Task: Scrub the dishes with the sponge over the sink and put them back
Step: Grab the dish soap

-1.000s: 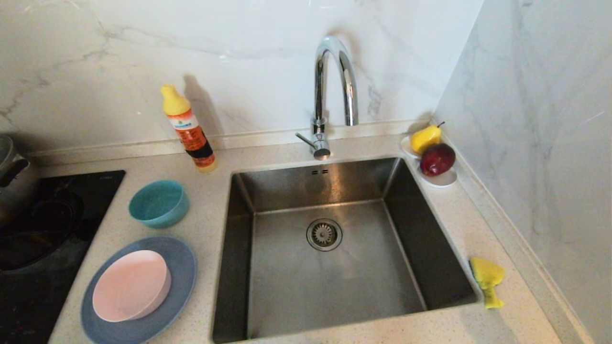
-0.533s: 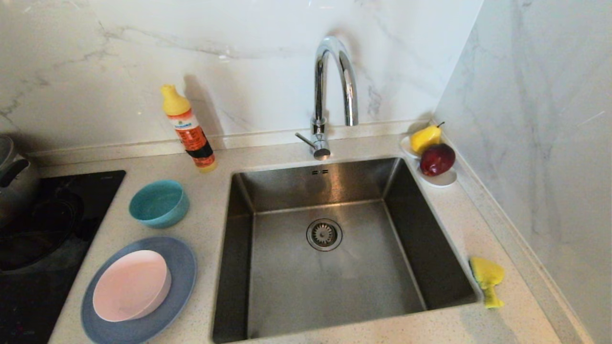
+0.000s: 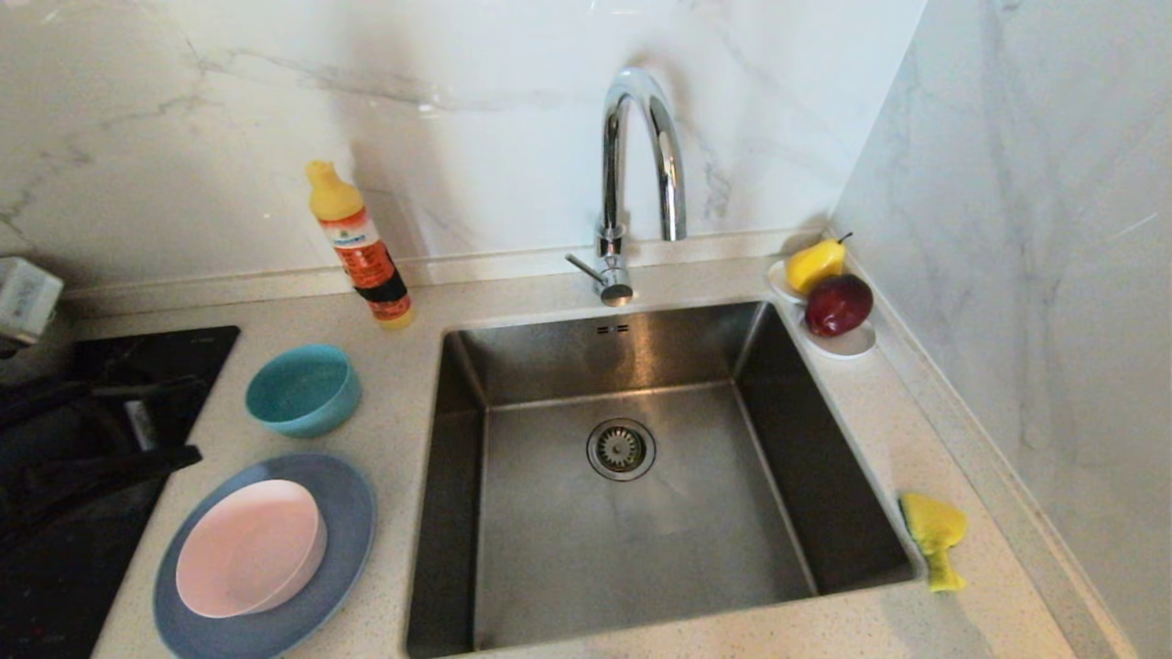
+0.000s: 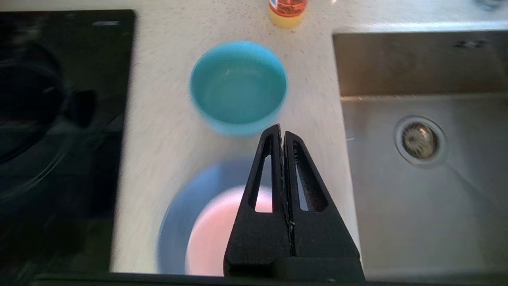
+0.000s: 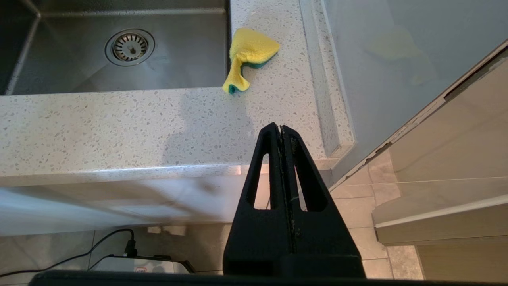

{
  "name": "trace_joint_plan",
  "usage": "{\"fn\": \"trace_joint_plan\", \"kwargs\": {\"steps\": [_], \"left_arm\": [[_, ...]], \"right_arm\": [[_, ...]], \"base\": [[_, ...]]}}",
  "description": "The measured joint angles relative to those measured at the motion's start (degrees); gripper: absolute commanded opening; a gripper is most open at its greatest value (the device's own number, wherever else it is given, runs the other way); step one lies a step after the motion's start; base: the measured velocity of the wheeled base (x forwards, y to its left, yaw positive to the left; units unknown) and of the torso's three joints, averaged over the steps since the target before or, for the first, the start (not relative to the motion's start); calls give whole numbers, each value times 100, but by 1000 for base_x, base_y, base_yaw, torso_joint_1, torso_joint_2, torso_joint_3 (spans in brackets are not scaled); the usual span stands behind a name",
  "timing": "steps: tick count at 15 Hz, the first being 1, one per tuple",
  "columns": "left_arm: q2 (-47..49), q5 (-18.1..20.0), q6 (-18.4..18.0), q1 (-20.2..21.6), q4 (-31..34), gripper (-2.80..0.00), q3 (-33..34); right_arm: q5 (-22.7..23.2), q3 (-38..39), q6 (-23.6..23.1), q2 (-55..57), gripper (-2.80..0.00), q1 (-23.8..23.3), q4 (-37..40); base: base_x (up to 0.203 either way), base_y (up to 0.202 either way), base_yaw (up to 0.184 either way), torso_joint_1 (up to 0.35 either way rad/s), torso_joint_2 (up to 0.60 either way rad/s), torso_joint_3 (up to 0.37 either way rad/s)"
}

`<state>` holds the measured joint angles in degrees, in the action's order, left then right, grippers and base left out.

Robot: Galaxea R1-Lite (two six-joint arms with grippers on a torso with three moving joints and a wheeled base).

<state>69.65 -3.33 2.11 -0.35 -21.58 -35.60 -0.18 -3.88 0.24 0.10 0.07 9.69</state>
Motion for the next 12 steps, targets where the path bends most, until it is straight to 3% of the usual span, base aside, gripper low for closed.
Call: {"fn": "trace_joint_plan", "kwargs": {"steps": [1, 2, 6, 12], "left_arm": [[423, -13, 12, -5, -237, -280, -129], [829, -45, 24, -14, -530, 0, -244], [2001, -334, 143, -190, -1546, 0, -565], [2685, -375, 194, -236, -2448, 0, -693]], "right_arm": [[0, 0, 1, 0, -280, 0, -2], [0, 0, 0, 0, -280, 0, -1], [0, 0, 4, 0, -280, 0, -2], [0, 0, 2, 0, -280, 0, -2]], "base": [[0, 0, 0, 0, 0, 0], [0, 0, 0, 0, 0, 0], [0, 0, 0, 0, 0, 0], [0, 0, 0, 0, 0, 0]]}}
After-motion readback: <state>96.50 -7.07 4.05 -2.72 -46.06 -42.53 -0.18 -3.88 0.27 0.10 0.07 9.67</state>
